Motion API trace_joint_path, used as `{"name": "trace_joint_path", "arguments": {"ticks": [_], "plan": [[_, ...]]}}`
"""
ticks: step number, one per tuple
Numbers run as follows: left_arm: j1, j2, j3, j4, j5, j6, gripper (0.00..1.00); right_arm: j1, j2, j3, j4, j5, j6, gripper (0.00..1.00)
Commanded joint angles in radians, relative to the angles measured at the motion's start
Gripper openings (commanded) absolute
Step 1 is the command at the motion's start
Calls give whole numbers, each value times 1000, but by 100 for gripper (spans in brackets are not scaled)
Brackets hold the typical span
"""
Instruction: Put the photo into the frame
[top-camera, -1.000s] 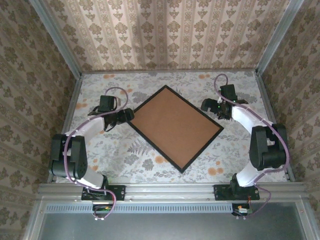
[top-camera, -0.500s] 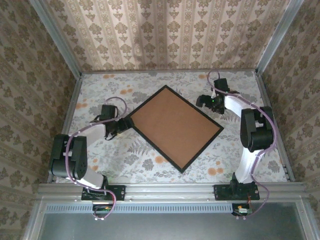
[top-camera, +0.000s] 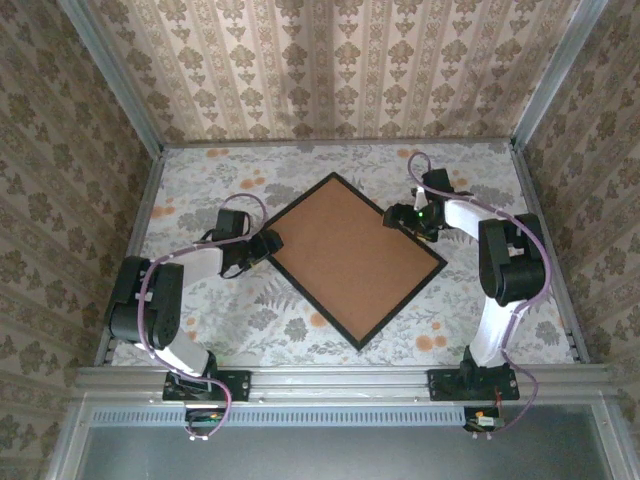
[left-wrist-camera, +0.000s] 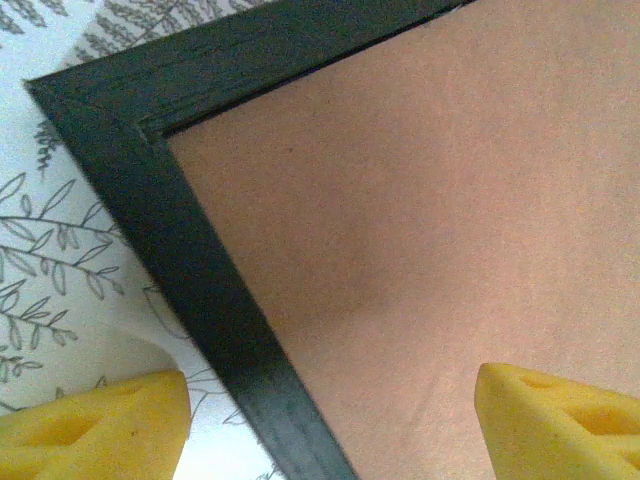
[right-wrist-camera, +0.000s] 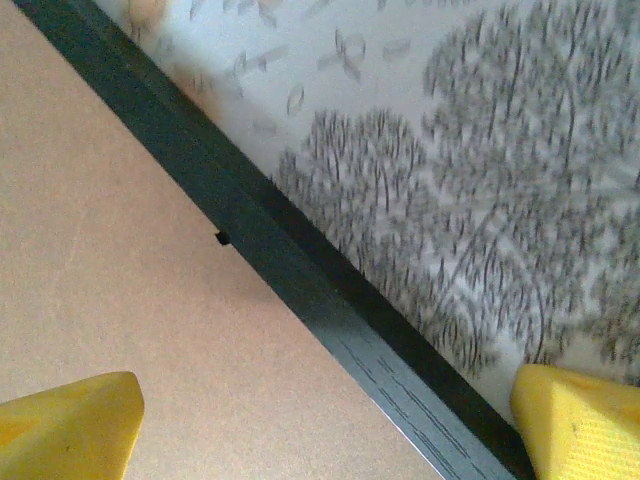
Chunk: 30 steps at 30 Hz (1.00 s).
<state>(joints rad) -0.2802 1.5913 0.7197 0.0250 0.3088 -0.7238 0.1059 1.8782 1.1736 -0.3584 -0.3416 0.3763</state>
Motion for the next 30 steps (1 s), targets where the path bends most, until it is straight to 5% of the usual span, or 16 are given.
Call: {"name": "trace_joint_path", "arguments": {"ticks": [1, 24, 30], "plan": [[-16, 61, 34, 83, 64, -12, 77, 22, -71, -84, -55, -87, 10, 96], [51, 358, 502, -92, 136, 188, 73, 162, -348, -422, -22, -262, 81, 87], [68, 298, 497, -190, 2, 244, 73, 136, -359, -346, -103, -104, 16, 84]]}}
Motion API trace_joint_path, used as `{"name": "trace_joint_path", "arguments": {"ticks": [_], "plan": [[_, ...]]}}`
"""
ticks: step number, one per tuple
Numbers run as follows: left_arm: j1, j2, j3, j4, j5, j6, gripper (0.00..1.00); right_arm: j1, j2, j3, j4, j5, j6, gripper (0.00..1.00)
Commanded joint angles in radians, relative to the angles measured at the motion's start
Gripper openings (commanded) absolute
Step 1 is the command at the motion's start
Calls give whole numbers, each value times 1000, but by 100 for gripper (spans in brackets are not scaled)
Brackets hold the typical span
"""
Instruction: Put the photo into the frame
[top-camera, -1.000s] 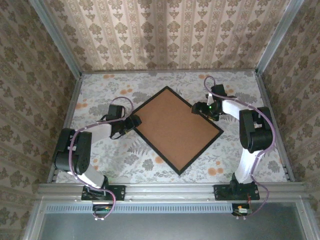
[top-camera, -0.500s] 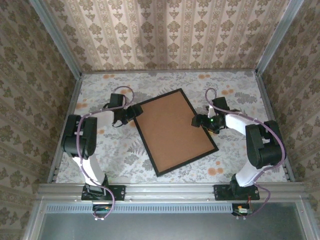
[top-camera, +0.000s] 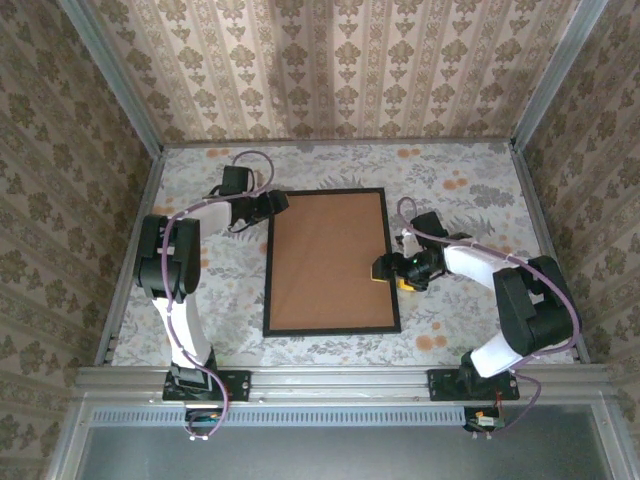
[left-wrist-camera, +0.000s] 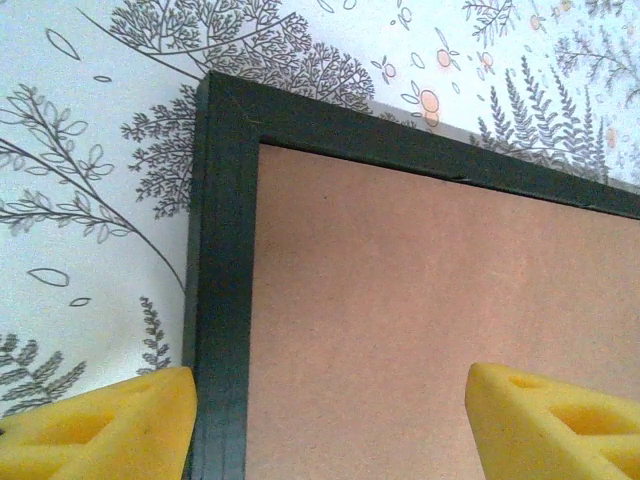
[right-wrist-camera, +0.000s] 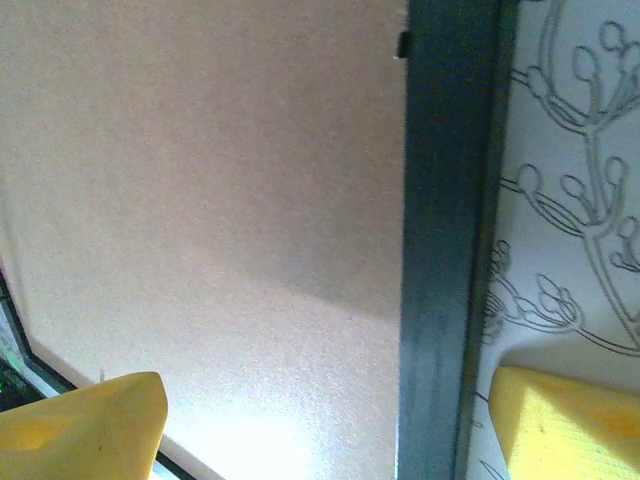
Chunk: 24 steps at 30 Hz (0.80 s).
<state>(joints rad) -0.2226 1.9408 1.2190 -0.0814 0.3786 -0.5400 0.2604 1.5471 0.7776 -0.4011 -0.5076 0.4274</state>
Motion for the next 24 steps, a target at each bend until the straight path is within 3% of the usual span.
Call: {"name": "trace_joint_path", "arguments": {"ticks": [1, 9, 24], "plan": [[11, -82, -25, -100, -95, 79, 73, -28, -28, 61, -52, 78, -29, 84], [-63, -243, -208, -238, -196, 166, 70, -49, 45, 156, -17, 130, -34, 84], [-93, -125, -125, -297, -188, 228, 40, -79, 78, 193, -26, 132, -54, 84]]}}
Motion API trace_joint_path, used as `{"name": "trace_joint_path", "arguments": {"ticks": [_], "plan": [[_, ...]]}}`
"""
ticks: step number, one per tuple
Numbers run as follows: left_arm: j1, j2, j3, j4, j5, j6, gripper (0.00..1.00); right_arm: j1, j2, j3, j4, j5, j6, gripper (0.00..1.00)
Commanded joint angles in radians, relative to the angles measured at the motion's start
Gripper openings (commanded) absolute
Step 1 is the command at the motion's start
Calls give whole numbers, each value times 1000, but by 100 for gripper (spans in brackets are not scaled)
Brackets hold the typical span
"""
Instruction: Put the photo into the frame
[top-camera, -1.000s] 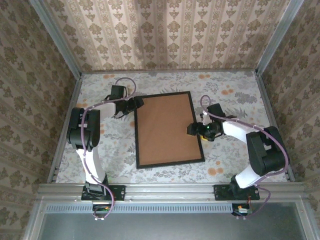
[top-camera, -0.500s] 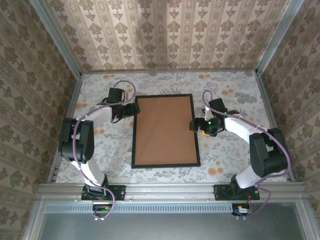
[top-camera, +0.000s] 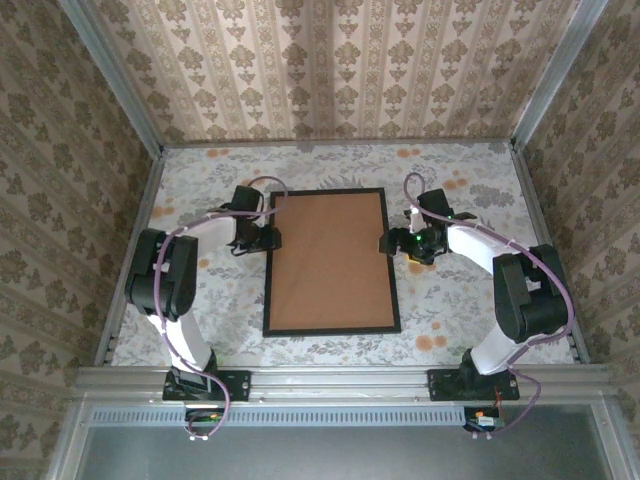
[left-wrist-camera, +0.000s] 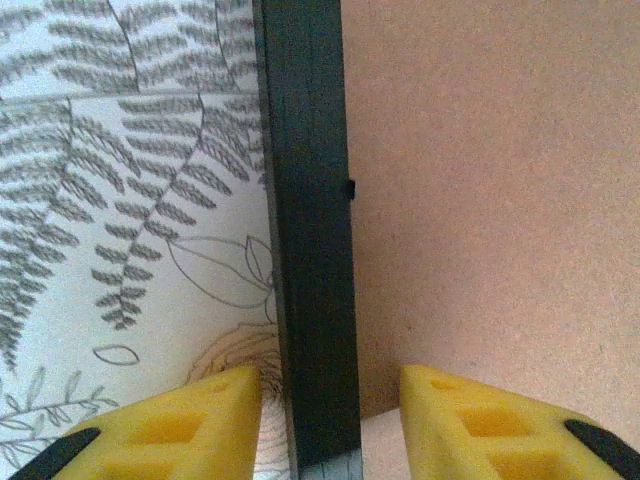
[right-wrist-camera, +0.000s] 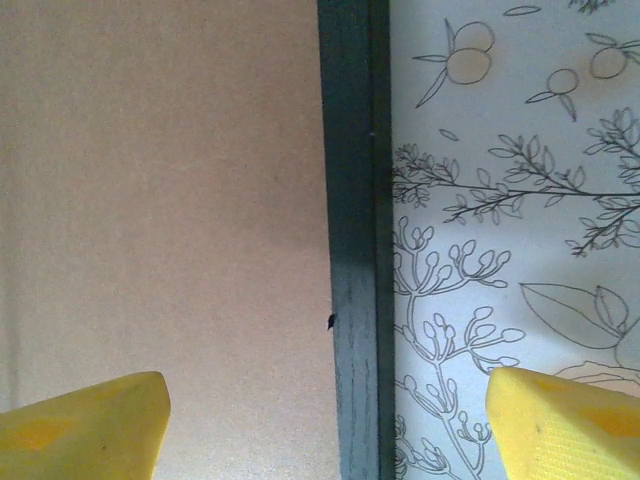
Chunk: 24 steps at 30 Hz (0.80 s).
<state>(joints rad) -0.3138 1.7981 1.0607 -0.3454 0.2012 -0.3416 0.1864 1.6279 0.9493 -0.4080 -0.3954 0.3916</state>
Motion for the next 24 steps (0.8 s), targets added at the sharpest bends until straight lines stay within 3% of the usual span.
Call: {"name": "trace_joint_path", "arguments": {"ticks": [1, 9, 16, 24], "plan": [[-2, 21, 37, -35, -17, 32, 38, -6, -2, 20, -18, 18, -18, 84], [1, 31, 28, -40, -16, 53, 24, -8, -17, 44, -43, 51, -19, 84], [22, 0, -26, -13, 21, 70, 15, -15, -51, 85, -61, 157, -14, 84], [34, 14, -30, 23, 49, 80, 12, -19, 130, 265, -92, 197, -56, 82]]}}
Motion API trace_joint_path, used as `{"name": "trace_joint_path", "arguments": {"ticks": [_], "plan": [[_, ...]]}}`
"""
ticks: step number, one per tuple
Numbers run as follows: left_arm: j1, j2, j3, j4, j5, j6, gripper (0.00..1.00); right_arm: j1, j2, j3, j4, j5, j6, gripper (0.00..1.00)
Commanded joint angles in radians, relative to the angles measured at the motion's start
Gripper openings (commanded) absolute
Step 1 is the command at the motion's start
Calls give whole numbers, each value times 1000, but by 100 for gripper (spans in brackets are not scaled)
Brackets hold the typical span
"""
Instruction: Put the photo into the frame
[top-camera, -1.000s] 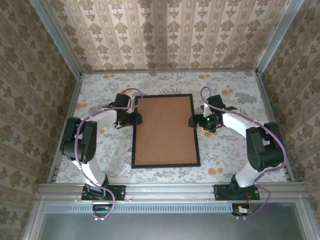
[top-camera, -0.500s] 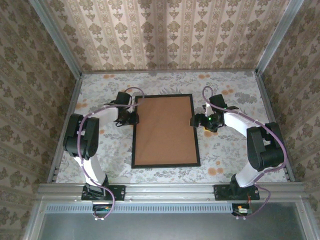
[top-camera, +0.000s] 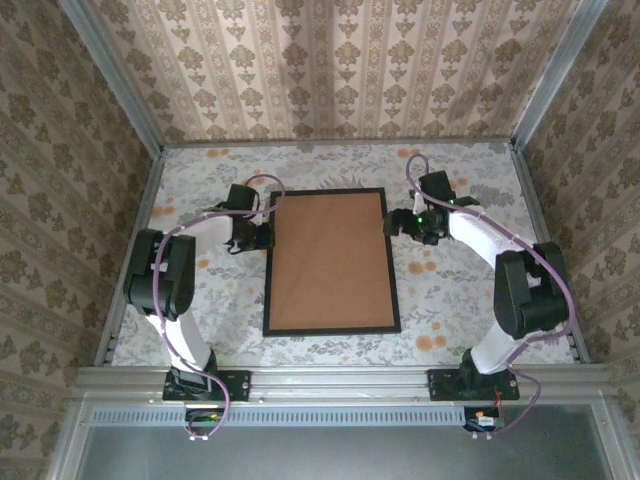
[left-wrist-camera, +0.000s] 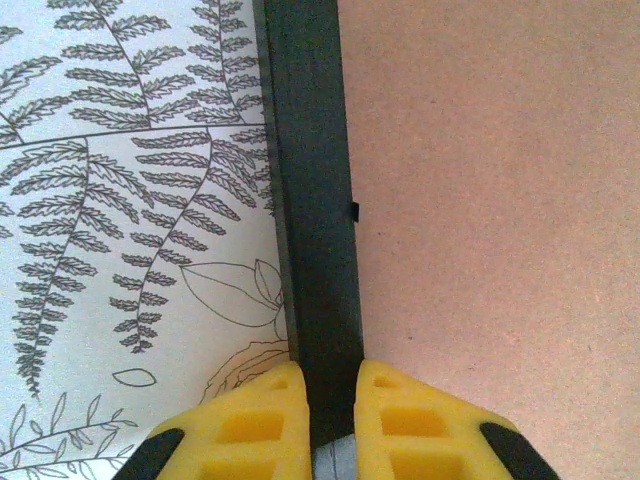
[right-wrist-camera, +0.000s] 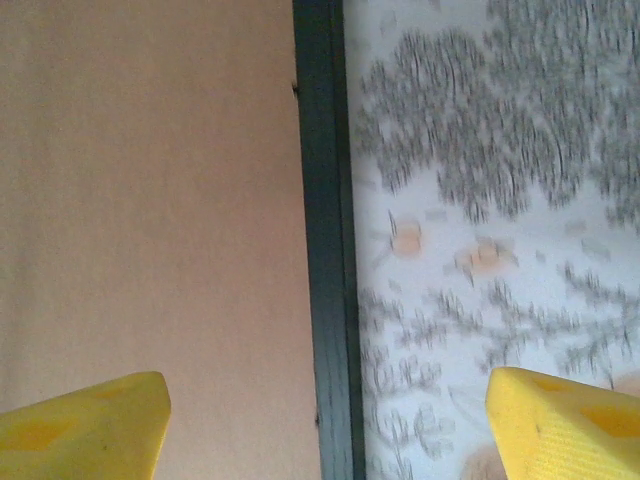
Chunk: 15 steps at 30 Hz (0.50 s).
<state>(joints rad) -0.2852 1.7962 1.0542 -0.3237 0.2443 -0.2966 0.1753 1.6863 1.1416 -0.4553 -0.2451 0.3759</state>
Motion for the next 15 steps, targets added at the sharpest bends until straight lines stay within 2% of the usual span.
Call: {"name": "trace_joint_path", "arguments": {"ticks": [1, 8, 15], "plan": [[6, 15, -23, 2, 3, 37, 12, -13, 111, 114, -66, 36, -51, 81], [8, 6, -23, 0, 7, 38, 12, -62, 329, 337, -145, -93, -72, 66], [8, 9, -24, 12, 13, 34, 12, -83, 445, 461, -203, -128, -105, 51]]}}
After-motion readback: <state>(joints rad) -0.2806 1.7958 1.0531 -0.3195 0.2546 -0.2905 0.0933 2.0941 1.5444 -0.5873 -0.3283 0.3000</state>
